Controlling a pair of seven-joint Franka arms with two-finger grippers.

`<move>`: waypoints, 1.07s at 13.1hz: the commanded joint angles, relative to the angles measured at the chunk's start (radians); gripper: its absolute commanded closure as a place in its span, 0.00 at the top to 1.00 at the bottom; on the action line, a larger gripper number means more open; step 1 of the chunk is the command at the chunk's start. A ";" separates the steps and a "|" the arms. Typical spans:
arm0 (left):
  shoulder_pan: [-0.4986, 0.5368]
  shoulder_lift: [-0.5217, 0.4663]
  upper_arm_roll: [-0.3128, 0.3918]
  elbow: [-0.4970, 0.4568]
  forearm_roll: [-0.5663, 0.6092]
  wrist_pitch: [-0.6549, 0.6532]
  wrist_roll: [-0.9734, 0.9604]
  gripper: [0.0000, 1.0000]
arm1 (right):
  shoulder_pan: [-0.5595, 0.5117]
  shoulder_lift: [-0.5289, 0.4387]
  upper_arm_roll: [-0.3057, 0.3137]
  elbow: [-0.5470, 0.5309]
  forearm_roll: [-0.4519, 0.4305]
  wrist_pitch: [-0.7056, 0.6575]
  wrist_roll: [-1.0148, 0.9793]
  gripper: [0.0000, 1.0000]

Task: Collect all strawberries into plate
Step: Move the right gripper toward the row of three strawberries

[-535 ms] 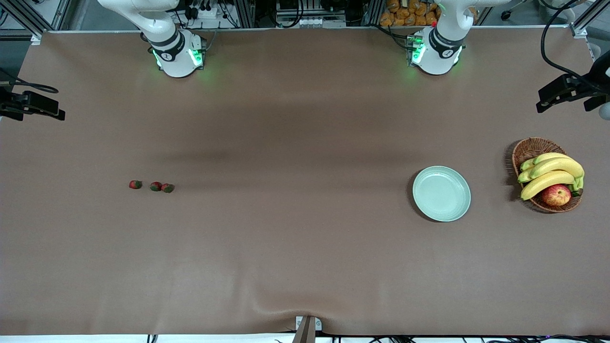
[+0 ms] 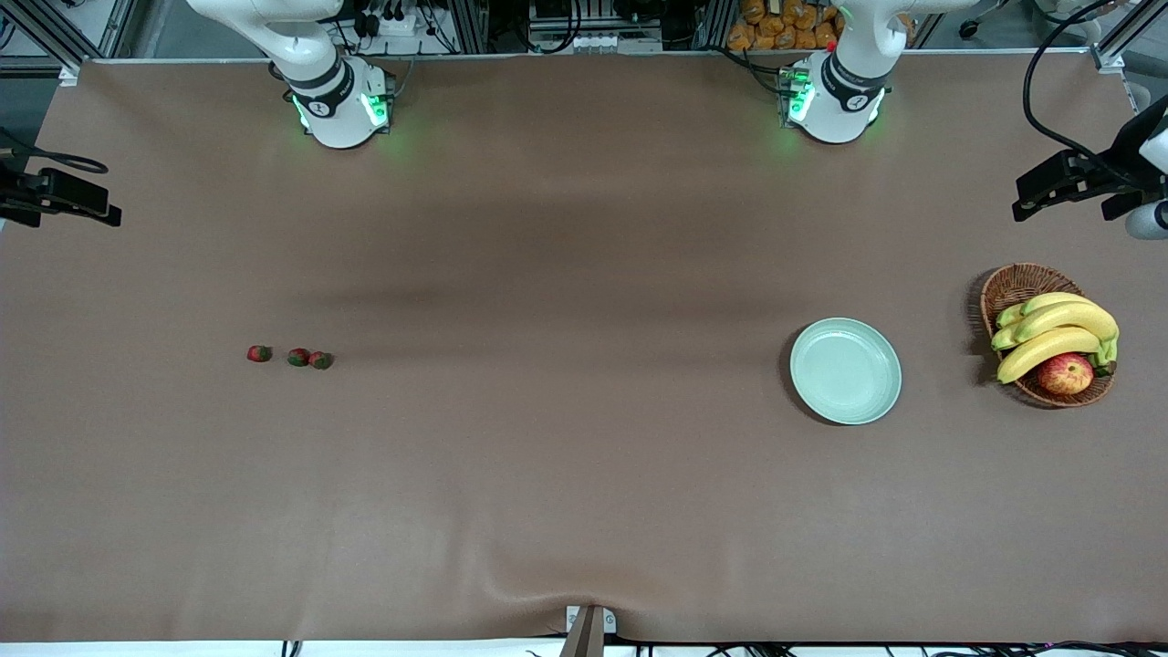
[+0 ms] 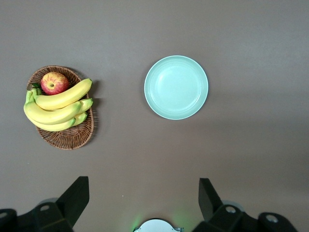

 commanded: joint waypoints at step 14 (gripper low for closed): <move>0.016 0.007 0.005 -0.021 -0.047 0.038 0.021 1.00 | 0.127 0.310 0.008 -0.253 0.014 0.521 -0.042 1.00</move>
